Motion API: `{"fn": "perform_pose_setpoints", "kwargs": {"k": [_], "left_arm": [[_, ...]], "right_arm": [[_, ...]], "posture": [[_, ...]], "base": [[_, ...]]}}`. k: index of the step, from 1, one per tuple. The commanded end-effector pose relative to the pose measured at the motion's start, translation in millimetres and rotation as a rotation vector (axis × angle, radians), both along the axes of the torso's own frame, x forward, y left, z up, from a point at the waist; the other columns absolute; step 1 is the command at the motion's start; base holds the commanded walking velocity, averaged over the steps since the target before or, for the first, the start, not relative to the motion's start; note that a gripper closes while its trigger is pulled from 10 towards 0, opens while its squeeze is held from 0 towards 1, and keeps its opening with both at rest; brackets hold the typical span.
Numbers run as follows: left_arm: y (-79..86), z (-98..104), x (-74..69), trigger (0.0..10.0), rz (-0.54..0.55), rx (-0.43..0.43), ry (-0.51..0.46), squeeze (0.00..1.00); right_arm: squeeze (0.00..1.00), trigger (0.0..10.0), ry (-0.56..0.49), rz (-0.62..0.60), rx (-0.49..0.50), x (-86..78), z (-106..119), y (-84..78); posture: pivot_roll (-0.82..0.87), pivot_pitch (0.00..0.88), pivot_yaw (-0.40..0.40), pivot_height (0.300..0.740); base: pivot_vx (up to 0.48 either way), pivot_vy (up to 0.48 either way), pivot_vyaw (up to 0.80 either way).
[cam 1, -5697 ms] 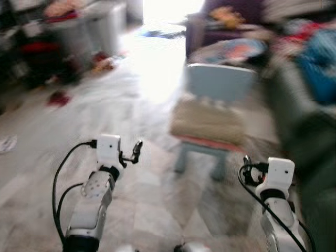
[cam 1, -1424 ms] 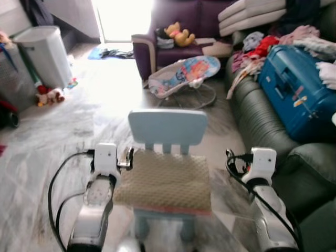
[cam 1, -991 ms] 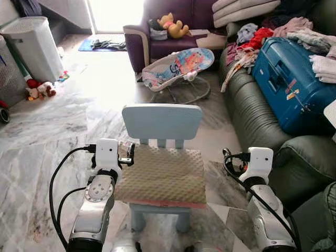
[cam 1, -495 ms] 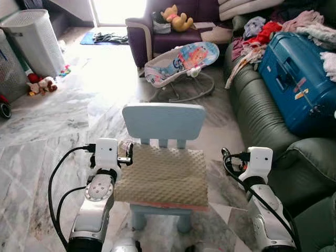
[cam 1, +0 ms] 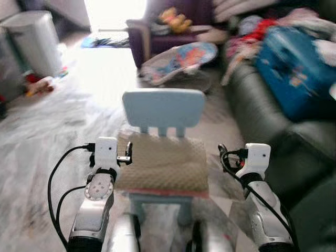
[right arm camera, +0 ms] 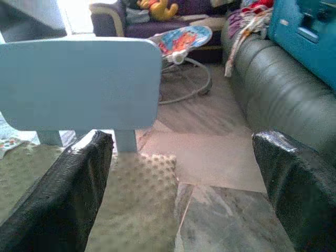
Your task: Move the pillow to the sofa
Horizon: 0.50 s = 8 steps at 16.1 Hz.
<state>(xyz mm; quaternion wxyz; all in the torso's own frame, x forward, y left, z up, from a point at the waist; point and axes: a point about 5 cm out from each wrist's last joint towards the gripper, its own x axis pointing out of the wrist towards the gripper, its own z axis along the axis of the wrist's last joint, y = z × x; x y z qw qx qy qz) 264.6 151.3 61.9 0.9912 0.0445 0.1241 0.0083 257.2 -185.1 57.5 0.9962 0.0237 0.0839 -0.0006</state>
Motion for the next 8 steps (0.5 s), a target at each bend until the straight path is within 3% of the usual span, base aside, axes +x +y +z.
{"fn": "perform_pose_setpoints", "kwargs": {"k": [1,8], "left_arm": [[1.1,5.8,3.4,10.0,0.01,0.025,-0.019,0.0],[13.0,11.5,12.0,10.0,0.094,0.03,-0.033,0.0]], "right_arm": [[0.0,10.0,-0.017,-0.002,0.007,0.8,3.4,-0.8],[0.0,10.0,-0.057,0.019,0.006,6.2,10.1,0.3]], "posture": [[-0.03,0.0,0.011,0.62],[-0.03,0.0,0.007,0.62]], "base": [[0.0,0.0,0.0],[0.0,0.0,0.0]]}}
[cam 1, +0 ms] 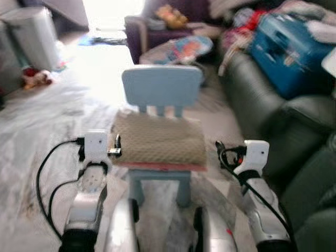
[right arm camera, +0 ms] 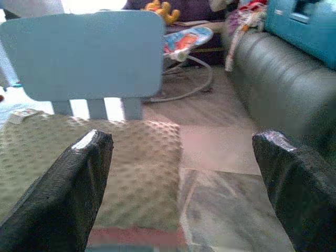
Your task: Move the pillow to the sofa
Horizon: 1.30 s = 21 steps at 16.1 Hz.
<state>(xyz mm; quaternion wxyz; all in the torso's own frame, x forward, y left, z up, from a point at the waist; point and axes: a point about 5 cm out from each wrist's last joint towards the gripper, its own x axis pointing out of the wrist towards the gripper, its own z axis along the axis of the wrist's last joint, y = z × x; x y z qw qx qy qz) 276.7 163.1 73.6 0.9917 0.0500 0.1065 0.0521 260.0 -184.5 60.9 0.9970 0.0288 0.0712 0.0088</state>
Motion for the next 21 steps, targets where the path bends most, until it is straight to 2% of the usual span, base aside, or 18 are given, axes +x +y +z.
{"fn": "perform_pose_setpoints", "kwargs": {"k": [1,3,10,13,21], "left_arm": [[0.8,-0.8,-0.2,10.0,0.014,0.006,0.01,0.0],[1.0,-2.2,-0.3,10.0,0.015,0.004,0.015,0.0],[-0.6,-3.0,-0.5,10.0,0.002,0.003,0.024,0.0],[-2.2,-5.9,-1.1,10.0,-0.014,-0.021,0.038,0.0],[-6.5,-6.8,-3.1,10.0,-0.044,-0.038,0.043,0.0]], "right_arm": [[0.0,10.0,-0.031,0.004,-0.007,3.7,6.4,-0.4],[0.0,10.0,-0.035,0.028,-0.012,4.0,6.8,2.5],[0.0,10.0,-0.045,0.034,-0.007,3.3,7.6,4.4],[0.0,10.0,-0.042,0.024,-0.005,2.4,7.4,3.1],[0.0,10.0,-0.03,0.001,-0.001,1.6,6.3,-0.1]], "posture": [[-0.03,0.0,0.005,0.62],[-0.03,0.0,0.005,0.62],[-0.03,0.0,0.008,0.62],[-0.03,0.0,0.01,0.62],[-0.03,0.0,0.009,0.62]], "base": [[0.0,0.0,0.0],[0.0,0.0,0.0],[0.0,0.0,0.65],[0.0,0.0,0.0],[0.275,0.0,0.0]]}}
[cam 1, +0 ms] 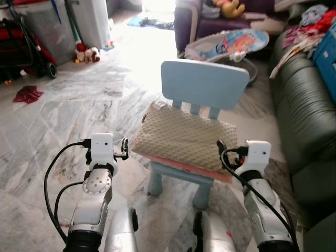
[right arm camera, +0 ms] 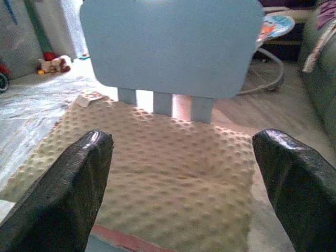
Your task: Move the pillow to the sofa
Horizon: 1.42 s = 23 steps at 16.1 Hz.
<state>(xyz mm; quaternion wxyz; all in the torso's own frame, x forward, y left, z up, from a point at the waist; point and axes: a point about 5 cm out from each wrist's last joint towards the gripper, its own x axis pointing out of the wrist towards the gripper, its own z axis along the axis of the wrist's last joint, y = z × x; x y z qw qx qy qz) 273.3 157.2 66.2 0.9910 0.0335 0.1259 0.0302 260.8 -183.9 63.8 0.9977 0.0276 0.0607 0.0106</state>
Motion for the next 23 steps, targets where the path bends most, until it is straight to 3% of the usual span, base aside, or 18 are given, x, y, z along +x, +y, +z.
{"fn": "perform_pose_setpoints", "kwargs": {"k": [1,6,12,17,23], "left_arm": [[-0.9,0.4,0.3,10.0,-0.007,-0.001,0.005,0.0],[-4.0,0.2,0.7,10.0,-0.02,-0.01,0.007,0.0],[-6.4,-0.5,0.6,10.0,-0.017,-0.021,0.01,0.0],[-4.4,0.3,0.9,10.0,0.006,-0.002,0.007,0.0],[17.8,-7.1,-13.5,10.0,0.061,0.073,0.058,0.0]], "right_arm": [[0.0,10.0,-0.007,-0.004,0.002,0.8,3.2,-0.7],[0.0,10.0,-0.003,-0.011,0.007,1.9,3.5,-1.2],[0.0,10.0,0.001,-0.012,-0.002,2.3,3.3,-1.7],[0.0,10.0,0.008,-0.008,-0.005,1.5,2.4,-2.6],[0.0,10.0,0.038,0.049,0.009,-6.6,0.1,4.4]], "posture": [[-0.03,0.0,0.009,0.62],[-0.04,0.0,0.008,0.62],[-0.04,0.0,0.006,0.62],[-0.04,0.0,0.004,0.62],[-0.01,0.0,-0.027,0.55]], "base": [[0.315,0.0,0.0],[0.343,0.0,-0.46],[0.35,0.0,0.0],[0.0,0.0,0.0],[0.0,0.0,0.0]]}}
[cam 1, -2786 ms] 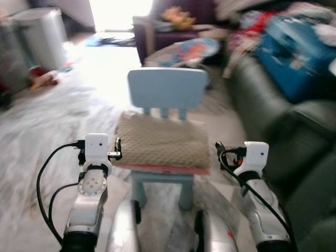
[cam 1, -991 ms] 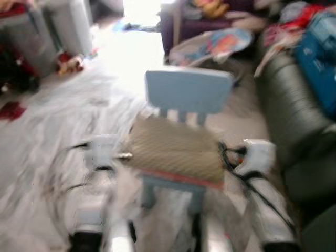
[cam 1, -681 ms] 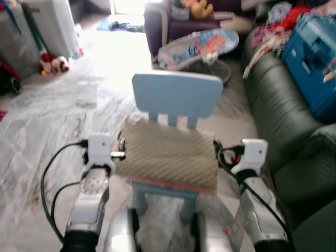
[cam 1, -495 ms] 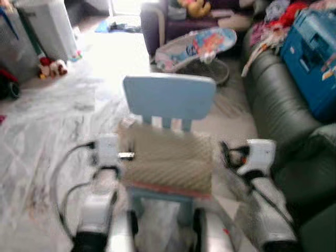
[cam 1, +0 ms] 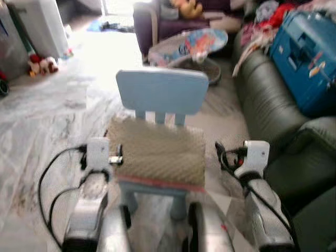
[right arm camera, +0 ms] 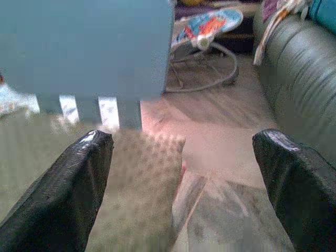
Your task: Move the pillow to the sofa
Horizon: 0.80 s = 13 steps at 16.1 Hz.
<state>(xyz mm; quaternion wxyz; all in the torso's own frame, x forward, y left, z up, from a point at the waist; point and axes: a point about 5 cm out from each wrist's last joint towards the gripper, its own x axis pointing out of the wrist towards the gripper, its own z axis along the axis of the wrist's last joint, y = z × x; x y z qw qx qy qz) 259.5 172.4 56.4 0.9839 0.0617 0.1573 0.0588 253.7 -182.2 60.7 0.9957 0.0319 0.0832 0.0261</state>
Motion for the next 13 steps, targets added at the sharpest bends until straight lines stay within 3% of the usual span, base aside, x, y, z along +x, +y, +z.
{"fn": "perform_pose_setpoints", "kwargs": {"k": [1,6,9,10,13], "left_arm": [[6.6,0.0,0.0,10.0,0.006,0.017,0.017,0.0],[26.3,-3.8,1.2,10.0,0.014,0.035,0.084,0.0],[35.8,0.3,10.7,10.0,0.006,0.072,0.093,0.0],[45.7,1.4,14.8,10.0,0.018,0.101,0.106,0.0],[62.3,7.9,13.6,10.0,0.039,0.13,0.11,0.0]], "right_arm": [[0.0,10.0,-0.003,0.029,0.003,0.4,3.6,4.0],[0.0,10.0,0.075,0.066,0.026,-1.7,-0.6,6.5],[0.0,10.0,0.142,0.134,0.041,2.7,-6.6,14.3],[0.0,10.0,0.186,0.216,0.067,6.8,-8.0,23.9],[0.0,10.0,0.226,0.292,0.081,12.9,-5.3,33.1]], "posture": [[-0.01,0.0,-0.025,0.54],[-0.02,0.048,-0.026,0.531],[-0.01,0.103,-0.042,0.531],[-0.01,0.131,-0.052,0.531],[0.0,0.185,-0.061,0.531]], "base": [[0.0,0.0,0.0],[0.0,0.0,0.0],[0.0,0.0,0.0],[0.0,0.0,0.0],[0.0,0.0,0.0]]}}
